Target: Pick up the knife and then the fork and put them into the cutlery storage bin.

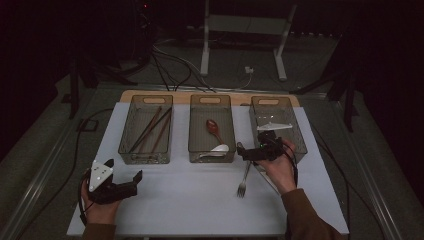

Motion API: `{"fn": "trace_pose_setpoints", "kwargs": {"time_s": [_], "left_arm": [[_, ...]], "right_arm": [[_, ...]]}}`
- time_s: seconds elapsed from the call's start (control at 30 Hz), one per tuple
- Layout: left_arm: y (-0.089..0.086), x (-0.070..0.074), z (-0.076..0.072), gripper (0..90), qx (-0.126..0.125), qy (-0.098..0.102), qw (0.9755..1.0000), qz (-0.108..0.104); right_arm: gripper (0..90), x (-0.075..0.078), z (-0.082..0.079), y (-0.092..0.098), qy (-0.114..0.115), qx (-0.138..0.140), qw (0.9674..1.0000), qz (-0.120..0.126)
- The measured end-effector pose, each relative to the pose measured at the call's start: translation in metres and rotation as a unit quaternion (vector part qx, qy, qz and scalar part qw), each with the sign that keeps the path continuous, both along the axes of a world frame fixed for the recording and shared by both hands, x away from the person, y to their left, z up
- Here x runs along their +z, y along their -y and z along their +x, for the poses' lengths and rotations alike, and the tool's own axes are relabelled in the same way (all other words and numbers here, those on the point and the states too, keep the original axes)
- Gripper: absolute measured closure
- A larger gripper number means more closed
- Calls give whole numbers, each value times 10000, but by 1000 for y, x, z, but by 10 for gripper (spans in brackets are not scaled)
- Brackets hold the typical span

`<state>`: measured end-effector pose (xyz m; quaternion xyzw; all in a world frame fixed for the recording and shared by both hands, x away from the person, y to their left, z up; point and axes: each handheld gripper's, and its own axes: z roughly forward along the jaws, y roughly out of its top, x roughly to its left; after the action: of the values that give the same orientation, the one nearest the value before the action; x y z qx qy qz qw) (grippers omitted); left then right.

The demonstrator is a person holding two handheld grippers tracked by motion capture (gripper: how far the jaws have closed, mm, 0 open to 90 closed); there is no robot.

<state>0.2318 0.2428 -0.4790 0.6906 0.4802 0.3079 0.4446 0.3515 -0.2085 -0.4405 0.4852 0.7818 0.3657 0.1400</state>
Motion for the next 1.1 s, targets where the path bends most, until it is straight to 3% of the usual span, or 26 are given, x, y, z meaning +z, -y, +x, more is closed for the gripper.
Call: {"fn": "trace_pose_setpoints", "kwargs": {"time_s": [0.4, 0.57, 0.7, 1.1], "left_arm": [[1, 0, 0, 7, -3, 5, 10000, 3], [0, 0, 0, 7, 4, 9, 10000, -4], [1, 0, 0, 7, 1, -2, 10000, 11], [1, 0, 0, 7, 1, -5, 10000, 7]], "right_arm": [[0, -17, -11, 10, -271, 97, 9995, -151], [0, -18, -16, 7, -110, 80, 9995, -281], [0, -15, -19, 5, 32, 205, 9995, -244], [0, -16, -32, -1, -67, 440, 9988, -211]]}}
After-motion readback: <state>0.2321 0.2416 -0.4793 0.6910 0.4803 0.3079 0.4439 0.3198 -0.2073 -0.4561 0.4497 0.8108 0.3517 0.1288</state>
